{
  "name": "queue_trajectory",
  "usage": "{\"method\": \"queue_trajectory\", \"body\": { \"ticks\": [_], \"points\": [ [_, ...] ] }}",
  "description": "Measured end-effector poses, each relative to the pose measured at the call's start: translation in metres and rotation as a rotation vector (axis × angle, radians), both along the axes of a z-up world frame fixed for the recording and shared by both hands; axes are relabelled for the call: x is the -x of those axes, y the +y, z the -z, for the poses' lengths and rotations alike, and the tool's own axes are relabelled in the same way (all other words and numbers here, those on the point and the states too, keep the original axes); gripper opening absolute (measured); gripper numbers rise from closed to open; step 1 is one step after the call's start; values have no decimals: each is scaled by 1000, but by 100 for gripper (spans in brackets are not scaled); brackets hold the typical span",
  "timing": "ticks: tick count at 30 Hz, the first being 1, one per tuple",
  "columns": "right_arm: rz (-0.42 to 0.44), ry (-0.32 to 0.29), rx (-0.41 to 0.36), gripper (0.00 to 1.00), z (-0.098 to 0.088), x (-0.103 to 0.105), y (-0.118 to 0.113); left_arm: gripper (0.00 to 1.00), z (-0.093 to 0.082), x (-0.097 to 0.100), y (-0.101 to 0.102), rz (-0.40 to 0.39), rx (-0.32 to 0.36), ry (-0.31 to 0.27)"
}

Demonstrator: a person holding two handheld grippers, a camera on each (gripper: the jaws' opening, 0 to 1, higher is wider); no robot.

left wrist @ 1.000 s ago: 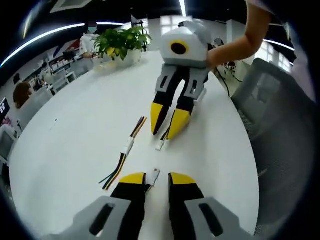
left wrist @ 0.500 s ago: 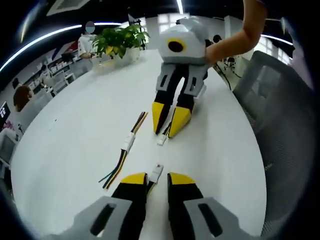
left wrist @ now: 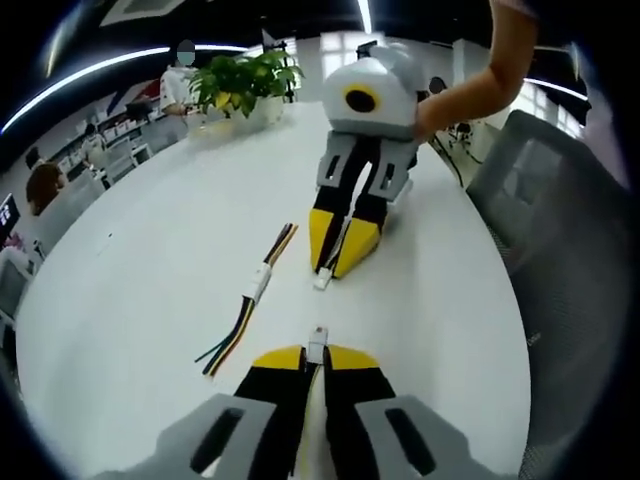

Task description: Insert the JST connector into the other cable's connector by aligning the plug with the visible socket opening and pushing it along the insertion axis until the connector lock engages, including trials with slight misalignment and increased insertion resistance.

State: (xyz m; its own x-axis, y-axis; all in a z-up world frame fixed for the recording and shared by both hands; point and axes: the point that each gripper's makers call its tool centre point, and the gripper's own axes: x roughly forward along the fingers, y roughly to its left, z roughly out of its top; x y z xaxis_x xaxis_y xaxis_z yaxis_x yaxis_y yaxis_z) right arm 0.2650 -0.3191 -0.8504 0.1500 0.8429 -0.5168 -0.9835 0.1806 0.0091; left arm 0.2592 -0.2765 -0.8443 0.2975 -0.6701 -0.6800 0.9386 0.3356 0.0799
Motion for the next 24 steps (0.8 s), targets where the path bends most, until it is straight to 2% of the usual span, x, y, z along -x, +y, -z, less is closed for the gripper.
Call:
{"method": "queue_trajectory", "body": {
  "ticks": [7,9,13,21,24],
  "points": [
    [-13,-10,6,4,-1,3,1,0,-1,1,-1,-17,-3,22],
    [-18,-39,-2,4,-6,3,2,0,-1,3,-2,-33,-11,42],
    [-26,-50,-15,4,-19,5,2,0,-7,7,-7,-21,-2,33],
    [-51,-64,11,3,-27,13,-2,0,-15,1,-14,6,-1,8],
    [-61,-88,28,3,-29,19,-3,0,-19,2,-16,33,-25,3]
  ]
}}
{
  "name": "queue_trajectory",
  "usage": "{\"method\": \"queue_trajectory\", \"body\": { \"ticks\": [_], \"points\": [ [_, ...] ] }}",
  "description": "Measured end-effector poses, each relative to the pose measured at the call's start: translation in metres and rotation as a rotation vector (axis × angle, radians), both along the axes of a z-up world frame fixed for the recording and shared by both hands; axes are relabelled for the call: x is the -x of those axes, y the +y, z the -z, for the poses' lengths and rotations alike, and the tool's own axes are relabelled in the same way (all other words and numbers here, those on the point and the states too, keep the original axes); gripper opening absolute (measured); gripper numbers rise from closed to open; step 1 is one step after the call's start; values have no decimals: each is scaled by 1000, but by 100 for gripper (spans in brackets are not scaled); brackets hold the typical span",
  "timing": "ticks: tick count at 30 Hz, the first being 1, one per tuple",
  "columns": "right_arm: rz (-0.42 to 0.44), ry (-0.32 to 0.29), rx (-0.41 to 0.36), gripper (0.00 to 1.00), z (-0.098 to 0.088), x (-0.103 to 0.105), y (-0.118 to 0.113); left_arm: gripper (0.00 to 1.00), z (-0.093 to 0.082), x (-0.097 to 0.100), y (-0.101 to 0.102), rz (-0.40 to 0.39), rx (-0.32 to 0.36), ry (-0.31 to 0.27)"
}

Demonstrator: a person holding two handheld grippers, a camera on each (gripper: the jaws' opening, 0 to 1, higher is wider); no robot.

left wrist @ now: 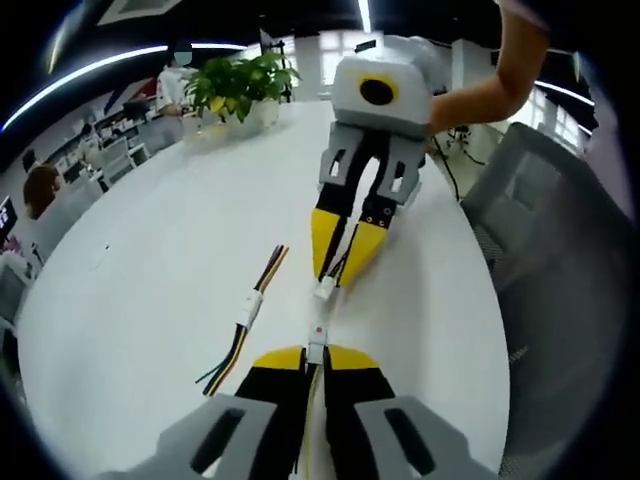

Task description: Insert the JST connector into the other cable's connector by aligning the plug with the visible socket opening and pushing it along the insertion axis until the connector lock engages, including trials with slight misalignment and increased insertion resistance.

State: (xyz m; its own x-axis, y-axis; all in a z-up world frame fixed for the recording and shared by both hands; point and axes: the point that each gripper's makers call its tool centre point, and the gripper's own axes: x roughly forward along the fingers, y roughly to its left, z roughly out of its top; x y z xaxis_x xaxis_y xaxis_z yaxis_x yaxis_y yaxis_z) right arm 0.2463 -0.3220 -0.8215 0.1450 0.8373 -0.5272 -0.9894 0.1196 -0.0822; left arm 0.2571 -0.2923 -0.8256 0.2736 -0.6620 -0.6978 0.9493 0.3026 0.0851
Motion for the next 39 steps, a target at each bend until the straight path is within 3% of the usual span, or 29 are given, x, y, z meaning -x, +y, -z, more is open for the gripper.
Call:
{"method": "queue_trajectory", "body": {
  "ticks": [7,24,32,39],
  "points": [
    [6,-14,-10,3,-8,1,-2,0,-13,2,-11,35,-6,0],
    [-9,-18,-10,3,-10,5,-1,0,-12,5,-20,69,-5,30],
    [-56,-28,10,2,-9,9,0,0,-10,13,-22,158,-34,20],
    [-112,-14,31,2,-4,12,-2,0,-9,16,-23,252,-75,-43]
  ]
}}
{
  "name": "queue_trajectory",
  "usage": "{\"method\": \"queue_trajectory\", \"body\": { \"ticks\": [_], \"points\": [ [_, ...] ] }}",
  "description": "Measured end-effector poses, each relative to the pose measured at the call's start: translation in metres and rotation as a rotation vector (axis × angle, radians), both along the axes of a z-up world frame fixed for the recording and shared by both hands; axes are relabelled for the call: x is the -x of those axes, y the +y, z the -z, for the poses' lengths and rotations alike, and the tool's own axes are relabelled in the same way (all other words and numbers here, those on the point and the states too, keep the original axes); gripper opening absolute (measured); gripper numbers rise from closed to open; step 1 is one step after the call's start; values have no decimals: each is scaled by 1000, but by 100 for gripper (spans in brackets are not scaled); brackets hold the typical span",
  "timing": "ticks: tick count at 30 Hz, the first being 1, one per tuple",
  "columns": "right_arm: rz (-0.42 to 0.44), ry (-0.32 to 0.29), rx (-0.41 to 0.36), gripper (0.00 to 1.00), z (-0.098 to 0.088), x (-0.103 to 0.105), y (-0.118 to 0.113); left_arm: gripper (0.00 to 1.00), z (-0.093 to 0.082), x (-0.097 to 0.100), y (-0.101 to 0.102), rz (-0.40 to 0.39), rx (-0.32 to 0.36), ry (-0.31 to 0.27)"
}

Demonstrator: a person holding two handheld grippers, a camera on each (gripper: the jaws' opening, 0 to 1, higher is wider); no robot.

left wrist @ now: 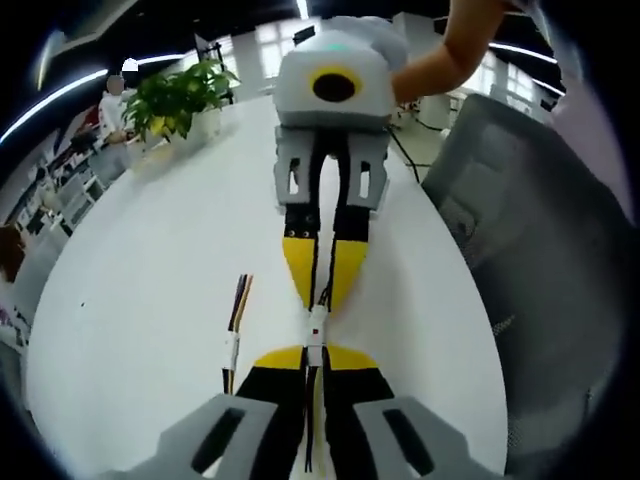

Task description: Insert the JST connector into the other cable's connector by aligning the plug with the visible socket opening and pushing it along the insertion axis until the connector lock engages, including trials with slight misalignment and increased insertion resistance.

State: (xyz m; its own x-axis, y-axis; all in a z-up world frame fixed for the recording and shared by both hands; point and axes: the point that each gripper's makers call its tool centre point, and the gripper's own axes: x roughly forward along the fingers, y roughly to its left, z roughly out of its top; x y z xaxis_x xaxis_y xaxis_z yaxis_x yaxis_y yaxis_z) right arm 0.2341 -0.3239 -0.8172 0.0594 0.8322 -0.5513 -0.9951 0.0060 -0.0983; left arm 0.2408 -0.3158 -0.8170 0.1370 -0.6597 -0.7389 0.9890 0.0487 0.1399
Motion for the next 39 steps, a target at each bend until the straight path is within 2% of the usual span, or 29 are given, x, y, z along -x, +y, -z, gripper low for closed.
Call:
{"method": "queue_trajectory", "body": {
  "ticks": [4,9,14,16,23,39],
  "points": [
    [-46,15,13,2,1,6,0,0,1,6,-2,73,-24,-22],
    [-81,41,18,2,2,10,-1,0,2,10,-4,94,-27,-3],
    [-87,78,-10,2,0,11,-2,0,-2,12,-6,62,11,56],
    [-83,82,-17,2,-1,10,-2,0,-2,11,-7,68,11,45],
    [-80,123,-52,2,-7,12,-2,0,-9,13,-10,60,44,63],
    [-86,106,-40,2,-2,7,3,0,-2,7,-9,45,15,63]
  ]
}}
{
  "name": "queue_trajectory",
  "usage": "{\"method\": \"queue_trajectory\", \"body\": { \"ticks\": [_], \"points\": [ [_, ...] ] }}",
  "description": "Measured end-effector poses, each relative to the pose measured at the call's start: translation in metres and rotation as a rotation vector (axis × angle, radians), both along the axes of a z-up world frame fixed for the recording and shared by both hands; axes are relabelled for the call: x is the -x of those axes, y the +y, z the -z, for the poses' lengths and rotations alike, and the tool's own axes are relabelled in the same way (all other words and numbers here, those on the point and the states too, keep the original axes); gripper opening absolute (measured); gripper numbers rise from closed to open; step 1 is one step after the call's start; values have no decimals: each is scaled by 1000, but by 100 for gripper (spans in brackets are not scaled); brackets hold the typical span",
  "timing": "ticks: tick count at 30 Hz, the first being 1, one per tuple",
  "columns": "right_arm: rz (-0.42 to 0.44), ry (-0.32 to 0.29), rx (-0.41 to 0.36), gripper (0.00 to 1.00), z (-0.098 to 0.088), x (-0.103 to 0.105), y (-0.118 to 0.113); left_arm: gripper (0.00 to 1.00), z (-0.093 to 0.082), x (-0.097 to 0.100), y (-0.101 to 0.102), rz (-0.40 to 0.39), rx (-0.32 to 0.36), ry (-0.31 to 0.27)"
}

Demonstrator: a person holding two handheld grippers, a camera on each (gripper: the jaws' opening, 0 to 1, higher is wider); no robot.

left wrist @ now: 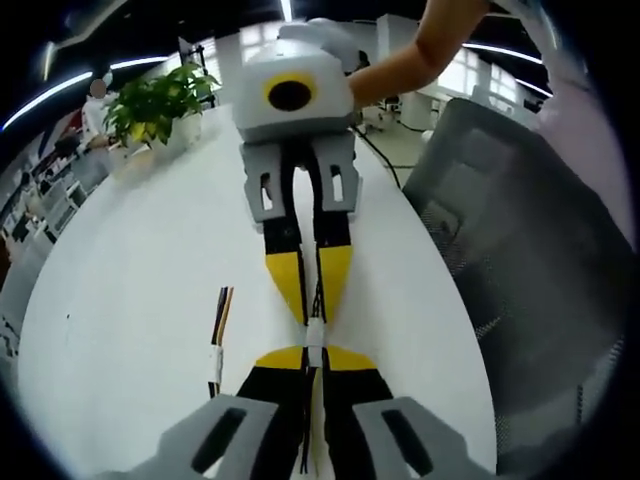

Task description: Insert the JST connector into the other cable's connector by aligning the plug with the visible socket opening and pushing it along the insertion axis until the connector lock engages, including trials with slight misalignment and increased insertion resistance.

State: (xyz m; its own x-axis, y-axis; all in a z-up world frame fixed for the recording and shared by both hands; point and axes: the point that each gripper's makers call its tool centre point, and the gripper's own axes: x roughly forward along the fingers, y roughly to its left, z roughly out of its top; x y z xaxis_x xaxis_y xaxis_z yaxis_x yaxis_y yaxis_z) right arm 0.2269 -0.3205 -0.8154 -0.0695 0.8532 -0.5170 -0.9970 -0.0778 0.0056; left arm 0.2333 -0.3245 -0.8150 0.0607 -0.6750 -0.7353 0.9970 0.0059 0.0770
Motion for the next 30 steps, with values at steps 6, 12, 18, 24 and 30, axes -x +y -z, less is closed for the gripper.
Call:
{"method": "queue_trajectory", "body": {
  "ticks": [6,12,18,24,30],
  "points": [
    [6,-20,4,3,5,-10,4,0,6,-10,4,-21,-10,-9],
    [7,-27,11,3,12,-14,7,0,14,-15,7,-38,-14,-6],
    [-4,-35,25,3,22,-19,7,0,21,-18,9,-42,-34,-5],
    [-5,-26,36,3,27,-17,8,0,28,-17,11,-58,-29,11],
    [11,-9,40,4,30,-15,9,0,32,-15,11,-64,-31,22]
  ]
}}
